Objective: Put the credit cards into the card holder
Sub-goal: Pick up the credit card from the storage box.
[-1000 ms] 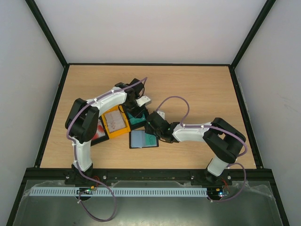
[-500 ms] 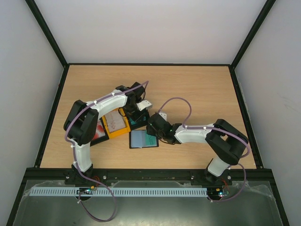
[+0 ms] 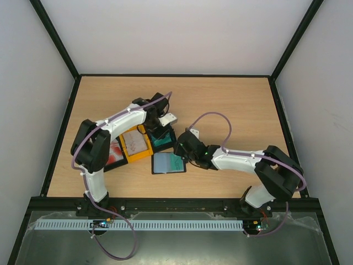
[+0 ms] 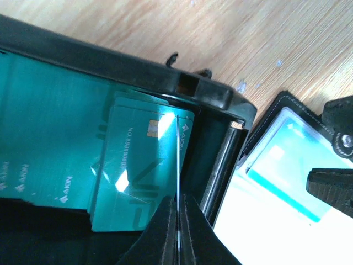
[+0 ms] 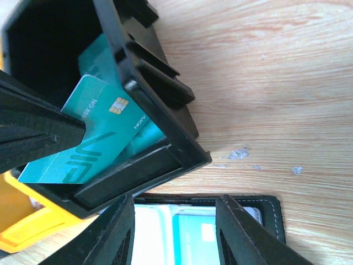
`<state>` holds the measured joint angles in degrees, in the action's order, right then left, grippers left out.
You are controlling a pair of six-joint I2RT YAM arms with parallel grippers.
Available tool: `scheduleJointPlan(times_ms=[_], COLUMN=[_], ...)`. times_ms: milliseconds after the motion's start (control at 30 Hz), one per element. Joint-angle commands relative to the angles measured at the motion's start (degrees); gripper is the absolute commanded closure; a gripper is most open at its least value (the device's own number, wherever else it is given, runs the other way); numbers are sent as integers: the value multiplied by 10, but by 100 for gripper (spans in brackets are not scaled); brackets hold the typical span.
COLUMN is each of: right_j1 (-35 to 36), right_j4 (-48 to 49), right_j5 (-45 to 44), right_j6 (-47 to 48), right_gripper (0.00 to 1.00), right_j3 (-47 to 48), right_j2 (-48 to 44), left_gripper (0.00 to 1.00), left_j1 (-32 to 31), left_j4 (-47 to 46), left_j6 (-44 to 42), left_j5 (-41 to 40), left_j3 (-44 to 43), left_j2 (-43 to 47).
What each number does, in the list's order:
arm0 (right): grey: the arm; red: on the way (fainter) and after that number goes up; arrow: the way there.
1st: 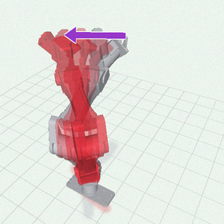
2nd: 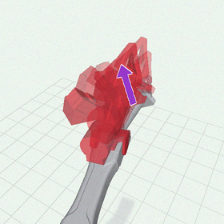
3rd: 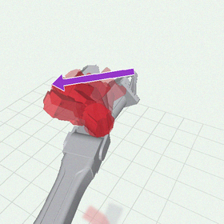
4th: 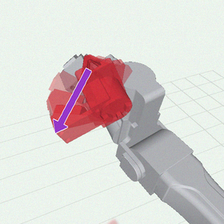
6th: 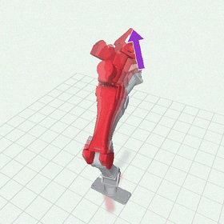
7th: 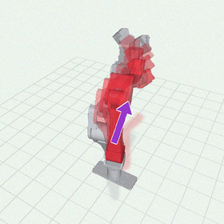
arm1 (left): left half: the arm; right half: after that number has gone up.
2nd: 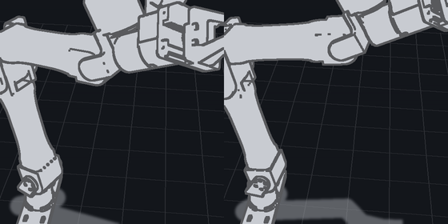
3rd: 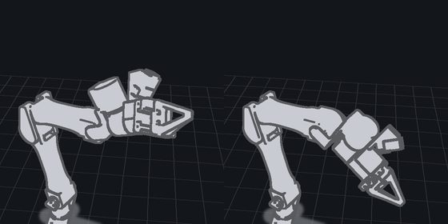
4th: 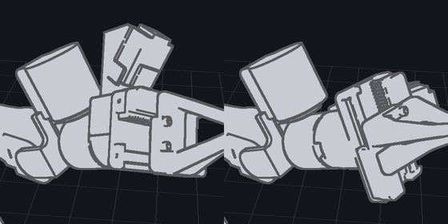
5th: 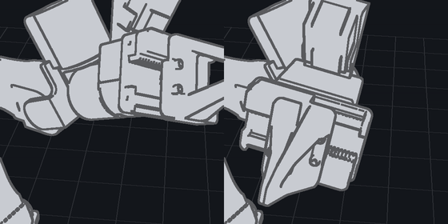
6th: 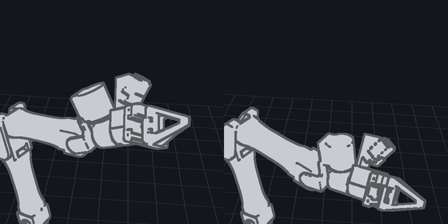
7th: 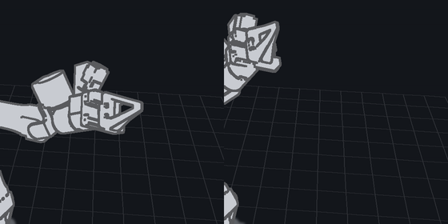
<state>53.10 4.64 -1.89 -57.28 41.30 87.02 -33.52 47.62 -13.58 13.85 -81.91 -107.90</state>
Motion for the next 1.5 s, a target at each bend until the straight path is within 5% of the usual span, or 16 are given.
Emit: scheduleJointPlan(times_ms=[0, 200, 367, 500, 833, 1300, 1467], right_j1=[-3, -9, -21, -25, -29, -28, -28], right_j4=[-22, -39, -13, -5, 11, 254, 318], right_j5=[-18, 25, 120, 163, 99, 265, 301], right_j6=[4, 74, 117, 105, 17, -117, -151], right_gripper=[60, 57, 50, 43, 38, 69, 73], right_j3=[-4, 13, 40, 69, 50, -80, -96], right_j2=[-44, -141, -212, -241, -322, -383, -381], left_gripper=[98, 98, 98, 98, 98, 98, 98], left_j1=[-3, -3, -2, 9, 38, 37, 34], left_j4=[18, -11, -95, -170, -335, -427, -431], left_j6=[15, 73, 207, 348, 571, 721, 726], left_j5=[-17, -34, -10, 112, 345, 407, 401], left_j3=[-30, -22, 19, 49, 145, 196, 207], left_j2=[51, 142, 227, 283, 399, 480, 484])
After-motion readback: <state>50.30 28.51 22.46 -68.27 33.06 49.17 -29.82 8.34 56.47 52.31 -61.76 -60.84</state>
